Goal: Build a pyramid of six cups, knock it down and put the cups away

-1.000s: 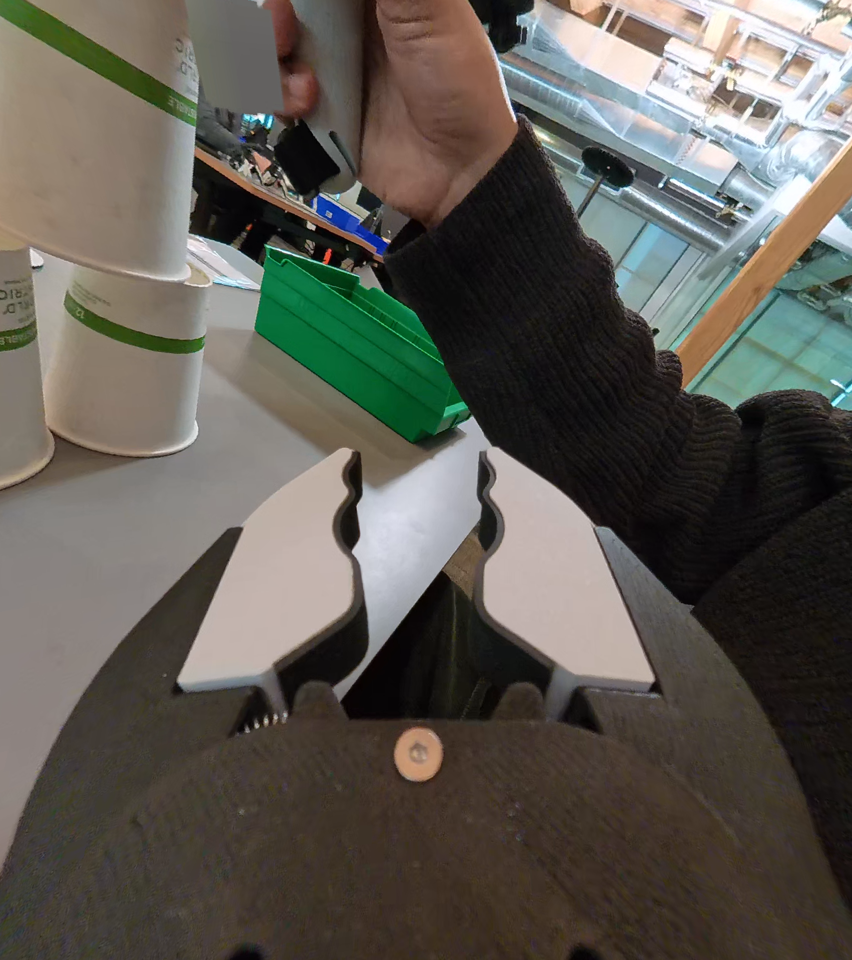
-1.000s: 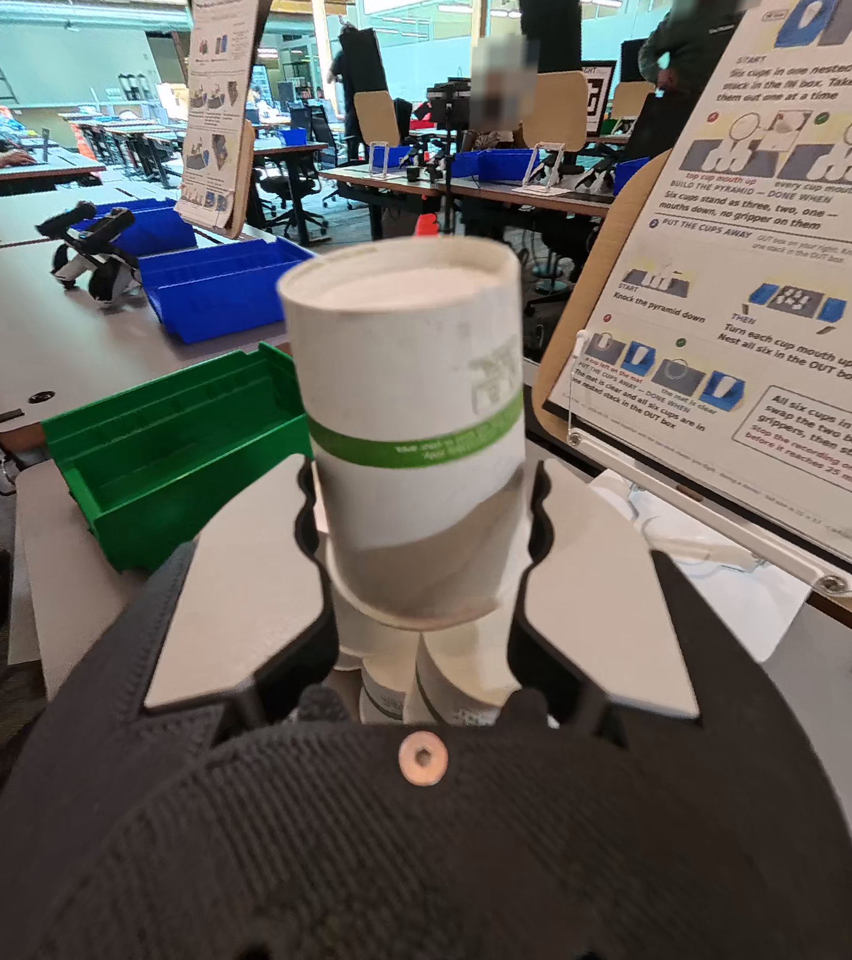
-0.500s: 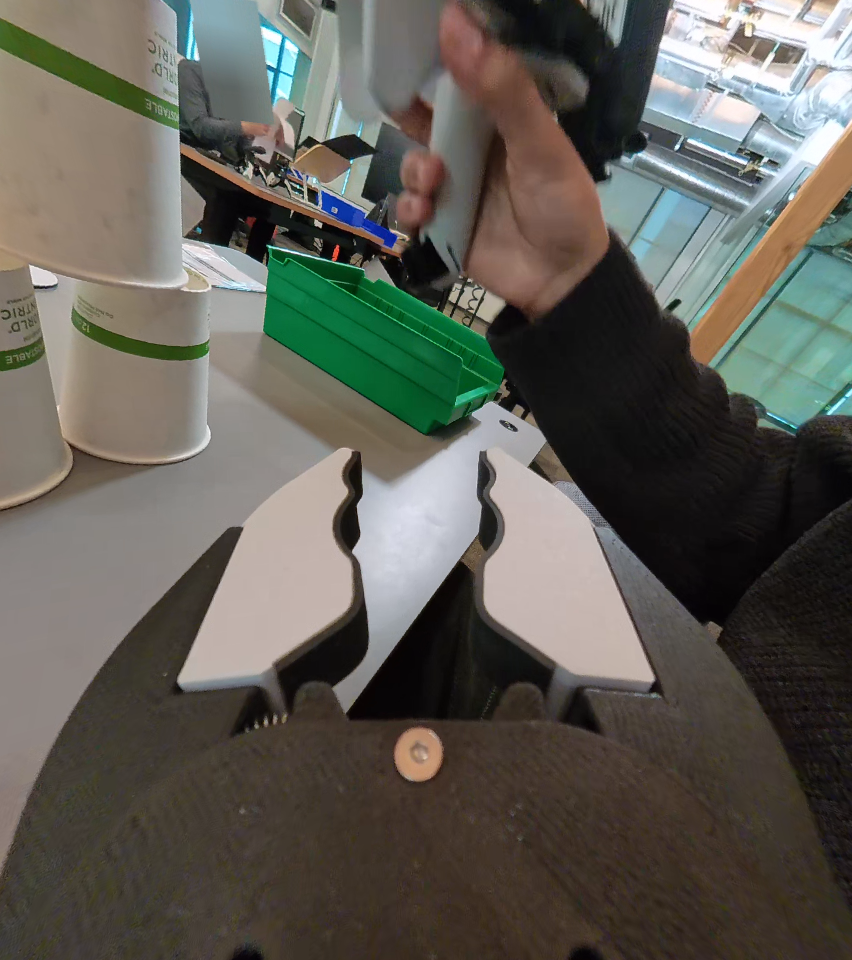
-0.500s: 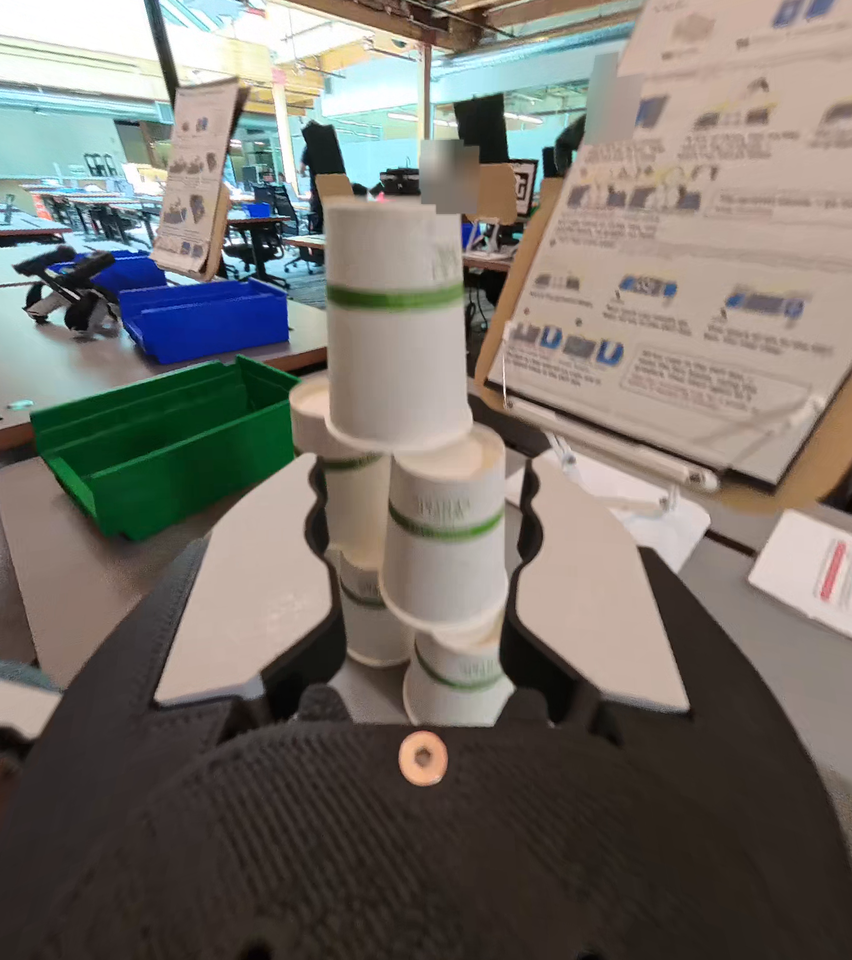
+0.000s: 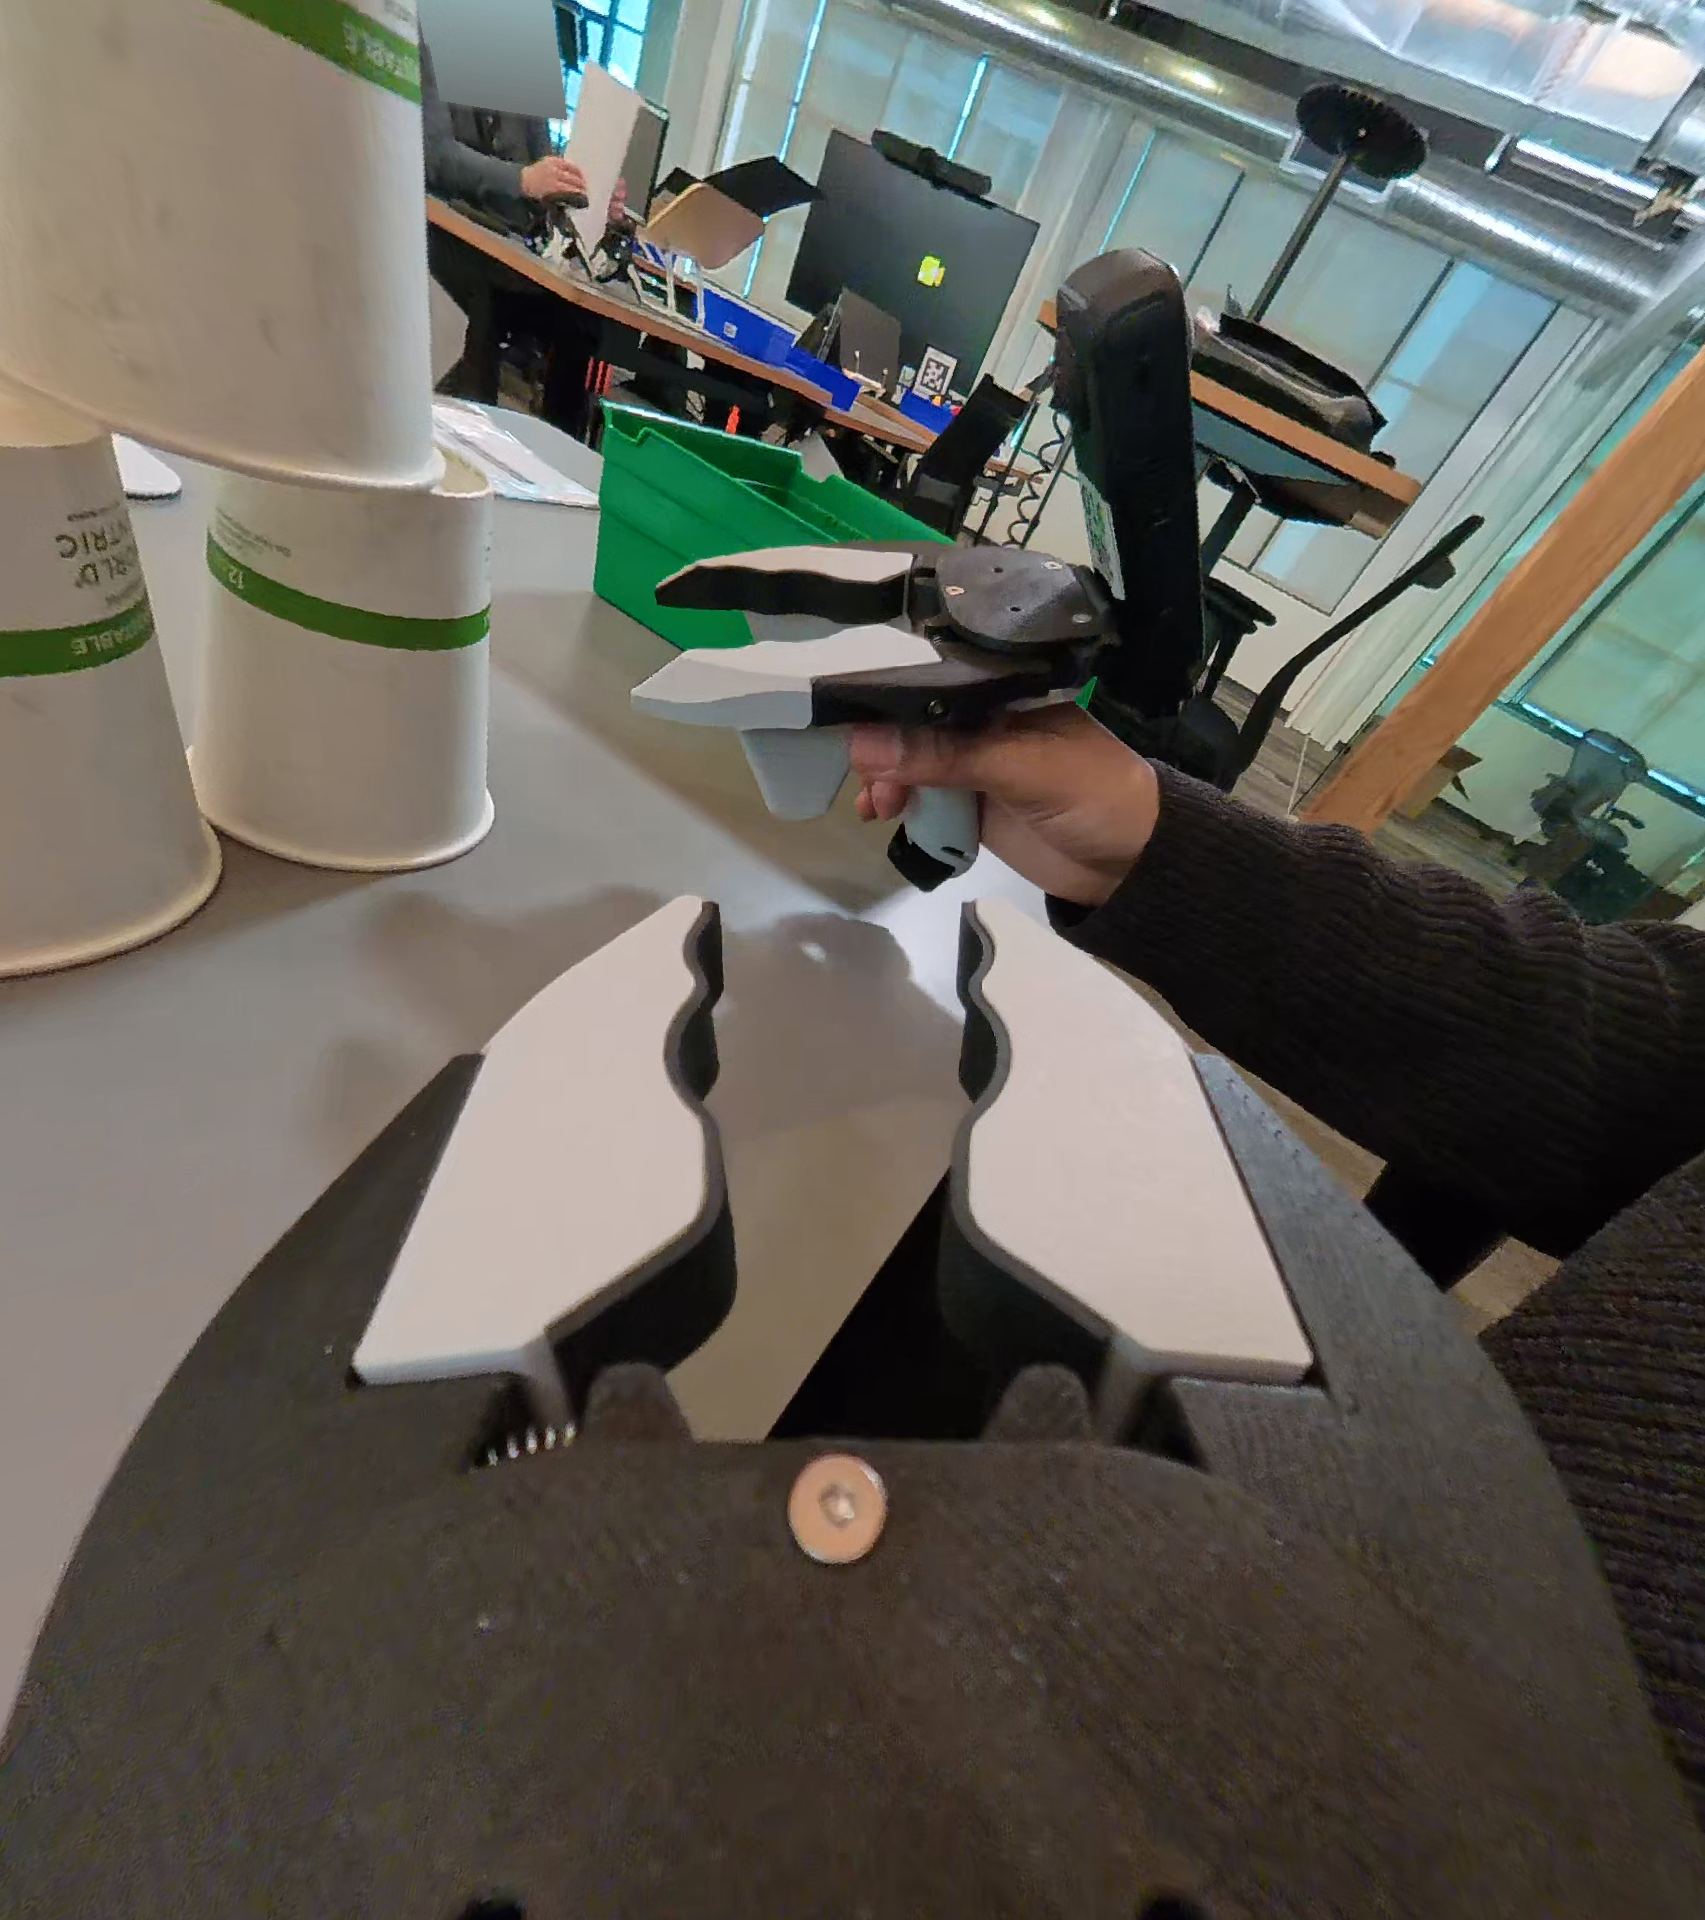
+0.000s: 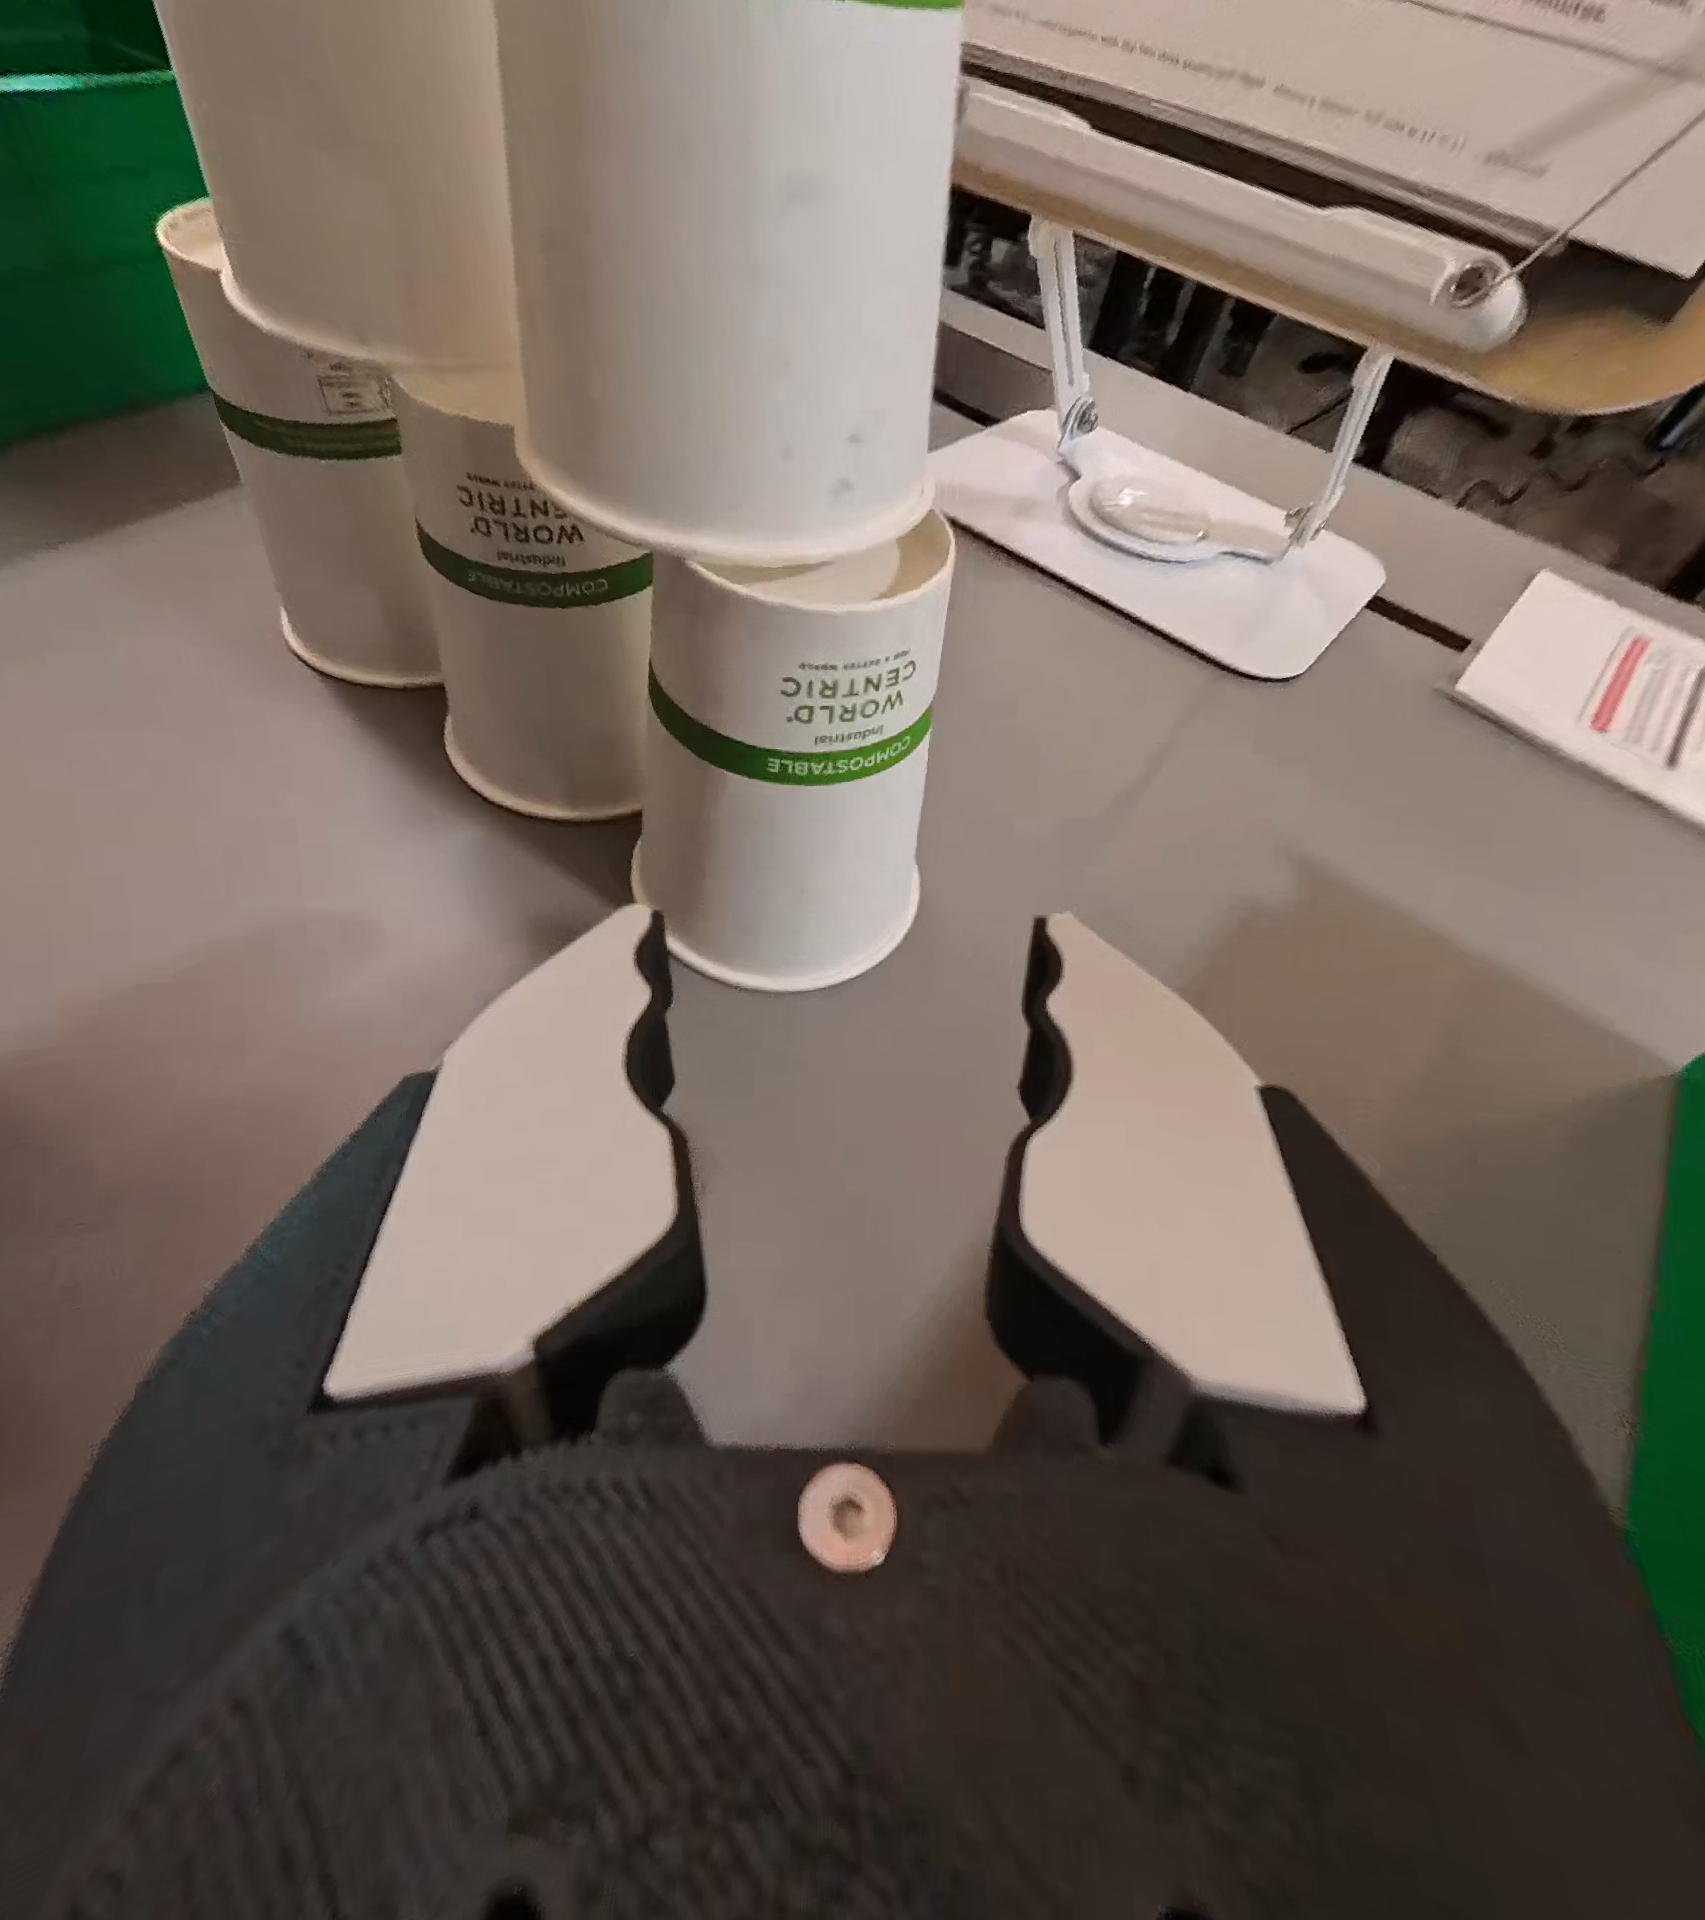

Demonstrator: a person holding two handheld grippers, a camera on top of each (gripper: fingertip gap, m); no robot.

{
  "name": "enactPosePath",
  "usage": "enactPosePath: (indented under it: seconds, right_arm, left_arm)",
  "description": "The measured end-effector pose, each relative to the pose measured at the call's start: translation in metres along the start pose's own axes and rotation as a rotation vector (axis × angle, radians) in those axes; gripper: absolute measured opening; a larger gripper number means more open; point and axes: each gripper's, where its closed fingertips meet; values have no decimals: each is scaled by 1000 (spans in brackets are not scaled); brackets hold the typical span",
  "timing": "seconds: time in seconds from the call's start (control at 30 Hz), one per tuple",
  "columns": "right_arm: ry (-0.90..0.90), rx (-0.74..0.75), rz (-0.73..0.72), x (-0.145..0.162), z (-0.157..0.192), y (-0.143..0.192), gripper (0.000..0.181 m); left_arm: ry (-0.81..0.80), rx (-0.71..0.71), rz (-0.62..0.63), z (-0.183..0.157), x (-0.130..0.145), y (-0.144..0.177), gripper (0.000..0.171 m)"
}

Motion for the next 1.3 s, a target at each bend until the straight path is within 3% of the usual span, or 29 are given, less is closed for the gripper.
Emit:
enactPosePath:
  seconds: [0.2, 0.33, 0.4, 0.5, 0.7, 0.8, 0.97, 1.07, 1.13, 1.3]
  right_arm:
    - [-88, 12, -67, -14, -10, 8, 28]
    - [-147, 77, -87, -18, -18, 6, 22]
    - [-179, 88, -88, -20, -18, 6, 1]
    - [-200, 179, -108, -23, -25, 5, 0]
    - [-52, 508, -149, -30, -51, 12, 0]
    - [-88, 537, -141, -33, -47, 12, 0]
    - [-185, 572, -124, -29, -48, 12, 0]
    - [-216, 580, -143, -27, -53, 7, 0]
    - [-218, 568, -157, -28, -57, 3, 0]
    - [-221, 544, -99, -21, -66, -6, 0]
  left_arm:
    - [90, 12, -23, 3, -1, 3, 44]
    - [48, 8, -2, 0, 0, 2, 43]
    - [24, -3, 10, 0, 1, 2, 40]
    - [-29, -67, 11, 8, -2, 6, 4]
    - [-76, -194, -17, 31, -14, 21, 0]
    - [-139, -346, -51, 54, -29, 38, 0]
    - [-356, -813, -103, 113, -72, 110, 0]
    - [-242, -894, -185, 133, -80, 136, 1]
    - [-197, -906, -176, 143, -77, 142, 1]
    - [-353, -1080, -82, 162, -84, 162, 1]
Point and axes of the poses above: each gripper's, where its closed fingertips meet, y back along the fingers, x out of its underside, z = x × y across the jaws, and after that the axes turned 12 degrees about x, right-handed
